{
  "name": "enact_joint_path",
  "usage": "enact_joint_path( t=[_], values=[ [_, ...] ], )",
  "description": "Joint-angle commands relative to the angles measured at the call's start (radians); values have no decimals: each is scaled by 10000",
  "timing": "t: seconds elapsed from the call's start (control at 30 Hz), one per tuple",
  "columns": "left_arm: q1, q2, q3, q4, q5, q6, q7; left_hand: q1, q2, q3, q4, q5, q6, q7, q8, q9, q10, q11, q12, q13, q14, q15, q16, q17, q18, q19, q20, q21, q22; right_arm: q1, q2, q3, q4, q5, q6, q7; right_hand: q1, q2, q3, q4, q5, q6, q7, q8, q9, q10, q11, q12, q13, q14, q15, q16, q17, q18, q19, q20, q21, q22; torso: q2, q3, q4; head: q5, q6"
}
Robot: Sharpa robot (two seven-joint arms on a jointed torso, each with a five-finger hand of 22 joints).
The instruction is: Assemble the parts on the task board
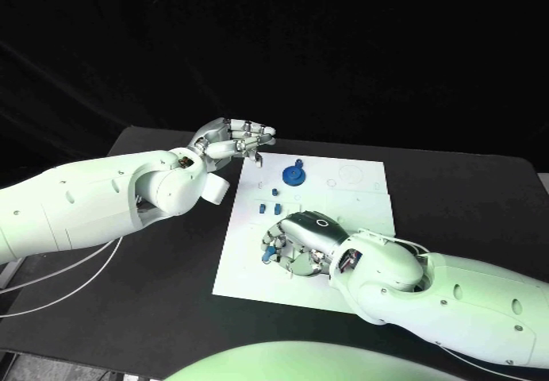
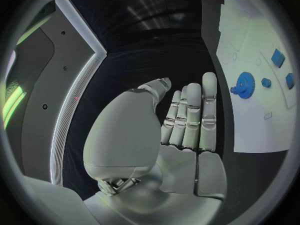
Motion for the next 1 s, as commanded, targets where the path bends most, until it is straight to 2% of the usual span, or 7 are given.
enact_joint_path(
  t=[0.03, 0.2, 0.83, 0.9, 1.0],
  values=[
    [1, 7, 5, 32, 45, 171, 46, -38, -46, 14, -31, -54, -43, 6, -5, -1, -90, 0, 24, 15, -74, 18, -54, -9, 153, -9, 71, -34, -9, -13, 20, -8, -27, -340, 452, -68, -86, 9, 2, -55, 60, 53, 24, 675, 853, 70, 10, 1, 16, 469, -65, 46, 18, -171, 517, -58, 56, 1923, -2, 1, 8, -1, -23],
    [1, 0, 5, 37, 45, 172, 43, -38, -46, 14, -31, -54, -43, 6, -5, -1, -90, 0, 24, 15, -74, 18, -54, -9, 153, -9, 71, -34, -9, -28, 57, -23, -95, -457, 612, -186, -129, 2, -2, -59, 43, 44, 24, 685, 869, 68, 15, -3, 25, 463, -62, 30, -7, -169, 513, -57, 45, 1920, -1, -1, 5, 5, -29],
    [1, -39, 4, 55, 45, 193, 21, -51, -45, 11, -33, -55, -50, 7, 4, 0, -106, 1, 47, 18, -75, 20, -59, -16, 152, -6, 72, -46, -18, -151, 243, -52, -171, -1098, 653, -498, -249, -60, -13, -86, 38, -22, 46, 683, 900, 12, 34, -39, 48, 458, -50, 21, -20, -170, 511, -51, 42, 1924, -5, -9, 6, 9, -38],
    [1, -40, 4, 57, 45, 201, 16, -51, -45, 11, -33, -55, -50, 7, 4, 0, -106, 1, 47, 18, -75, 20, -59, -16, 152, -6, 72, -46, -18, -159, 267, -56, -180, -1109, 660, -514, -328, -90, -12, -85, 27, -86, 74, 654, 901, -17, 50, -55, 65, 458, -36, 25, -14, -166, 503, -43, 19, 1918, -5, -9, 6, 9, -38],
    [2, -40, 4, 59, 46, 207, 10, -51, -45, 11, -33, -55, -50, 7, 4, 0, -106, 1, 47, 18, -75, 20, -59, -16, 152, -6, 72, -46, -18, -169, 284, -60, -186, -1117, 640, -533, -507, -200, 42, -96, 28, -468, 182, 383, 804, -49, 108, -63, 138, 461, 8, 37, 0, -170, 506, -8, 30, 1931, -4, -12, 9, 4, -36]
  ],
)
